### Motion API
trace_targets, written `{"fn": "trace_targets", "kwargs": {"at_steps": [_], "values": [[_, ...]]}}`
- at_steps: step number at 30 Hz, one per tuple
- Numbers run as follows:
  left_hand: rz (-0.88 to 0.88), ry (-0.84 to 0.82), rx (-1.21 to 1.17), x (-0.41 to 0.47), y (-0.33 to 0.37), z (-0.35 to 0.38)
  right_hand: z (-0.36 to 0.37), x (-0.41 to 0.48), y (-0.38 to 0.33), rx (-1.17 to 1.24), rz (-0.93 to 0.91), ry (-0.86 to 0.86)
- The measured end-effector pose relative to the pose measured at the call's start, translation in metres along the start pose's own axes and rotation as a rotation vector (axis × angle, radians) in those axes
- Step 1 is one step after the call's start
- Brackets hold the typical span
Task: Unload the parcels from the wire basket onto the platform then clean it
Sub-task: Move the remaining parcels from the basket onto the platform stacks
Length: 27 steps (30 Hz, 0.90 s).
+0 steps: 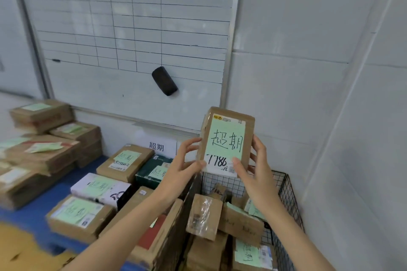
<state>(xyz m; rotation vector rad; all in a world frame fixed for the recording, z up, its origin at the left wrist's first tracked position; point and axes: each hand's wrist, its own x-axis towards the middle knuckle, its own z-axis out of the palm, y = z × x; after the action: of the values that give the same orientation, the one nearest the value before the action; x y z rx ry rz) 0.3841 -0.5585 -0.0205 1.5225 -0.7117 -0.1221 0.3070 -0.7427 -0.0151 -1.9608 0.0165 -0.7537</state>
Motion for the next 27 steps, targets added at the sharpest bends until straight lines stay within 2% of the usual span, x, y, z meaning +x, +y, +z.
{"fn": "trace_targets", "kwargs": {"at_steps": [10,14,19,27], "values": [[-0.067,0.140,0.010,-0.039,0.003,-0.071,0.079,0.003,-0.040,0.292,0.041,-0.221],[-0.074,0.177,0.017,-0.048,0.002,-0.104,0.113,0.006,-0.050,0.307,0.033,-0.267],[-0.067,0.180,-0.028,-0.045,-0.011,-0.147,0.156,0.015,-0.055,0.304,0.038,-0.248],[-0.079,0.082,-0.031,-0.024,-0.049,-0.209,0.219,0.032,-0.037,0.208,0.136,-0.186]]}}
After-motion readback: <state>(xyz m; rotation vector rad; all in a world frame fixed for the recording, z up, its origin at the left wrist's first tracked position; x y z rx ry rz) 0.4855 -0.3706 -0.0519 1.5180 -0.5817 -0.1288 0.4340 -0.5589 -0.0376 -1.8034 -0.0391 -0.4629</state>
